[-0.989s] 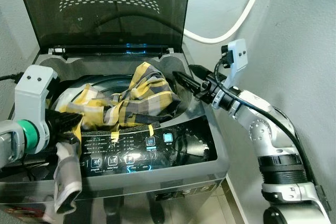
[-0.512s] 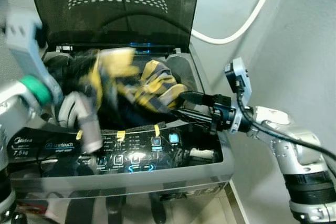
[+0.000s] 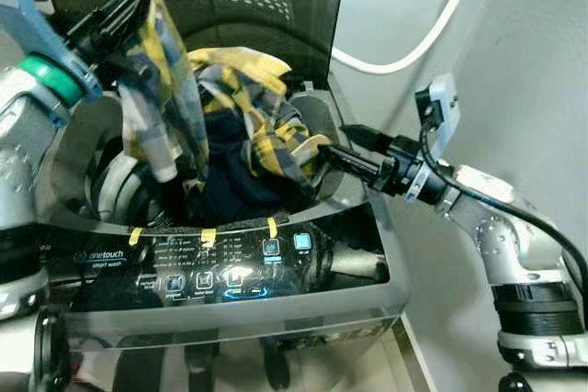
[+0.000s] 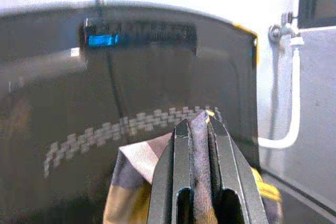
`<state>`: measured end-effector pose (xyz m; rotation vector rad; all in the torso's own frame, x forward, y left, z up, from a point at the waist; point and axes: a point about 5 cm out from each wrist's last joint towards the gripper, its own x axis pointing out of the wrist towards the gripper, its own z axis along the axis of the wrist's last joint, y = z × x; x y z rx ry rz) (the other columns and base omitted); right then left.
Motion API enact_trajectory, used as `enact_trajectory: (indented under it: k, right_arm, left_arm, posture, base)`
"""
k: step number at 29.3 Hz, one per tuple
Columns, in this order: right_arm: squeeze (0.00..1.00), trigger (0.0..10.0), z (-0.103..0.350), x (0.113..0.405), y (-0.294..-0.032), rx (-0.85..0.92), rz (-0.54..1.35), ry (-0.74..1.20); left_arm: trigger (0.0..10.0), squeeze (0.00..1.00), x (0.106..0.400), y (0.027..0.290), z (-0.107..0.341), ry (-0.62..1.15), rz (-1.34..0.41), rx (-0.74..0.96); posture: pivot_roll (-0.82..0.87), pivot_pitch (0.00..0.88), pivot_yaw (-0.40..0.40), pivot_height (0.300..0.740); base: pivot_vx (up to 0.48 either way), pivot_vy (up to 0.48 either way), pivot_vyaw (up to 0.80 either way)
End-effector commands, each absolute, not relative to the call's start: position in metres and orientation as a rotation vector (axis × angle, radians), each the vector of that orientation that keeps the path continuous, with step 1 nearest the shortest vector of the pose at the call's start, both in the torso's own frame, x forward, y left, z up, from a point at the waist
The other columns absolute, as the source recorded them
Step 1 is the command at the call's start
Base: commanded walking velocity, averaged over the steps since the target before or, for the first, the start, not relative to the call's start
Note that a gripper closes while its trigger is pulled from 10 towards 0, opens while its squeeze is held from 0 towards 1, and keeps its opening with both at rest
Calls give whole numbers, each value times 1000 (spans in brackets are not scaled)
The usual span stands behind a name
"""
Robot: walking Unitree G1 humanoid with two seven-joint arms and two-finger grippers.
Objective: Clothes washing
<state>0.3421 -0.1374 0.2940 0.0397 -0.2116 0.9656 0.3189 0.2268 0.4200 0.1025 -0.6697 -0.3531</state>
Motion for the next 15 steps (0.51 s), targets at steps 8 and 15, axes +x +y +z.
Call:
enact_trajectory:
  k: [8,15]
  right_arm:
    - [0,10000,293,338,-137,53,971,-223]
    - [0,10000,295,337,-136,53,974,-232]
  left_arm:
    - [0,0,348,206,349,-392,-491,361]
    - [0,0,357,194,327,-309,-618,348]
  posture:
    - [98,124,9,740]
    - [101,127,16,740]
  base:
    - [0,0,0]
    - [0,0,0]
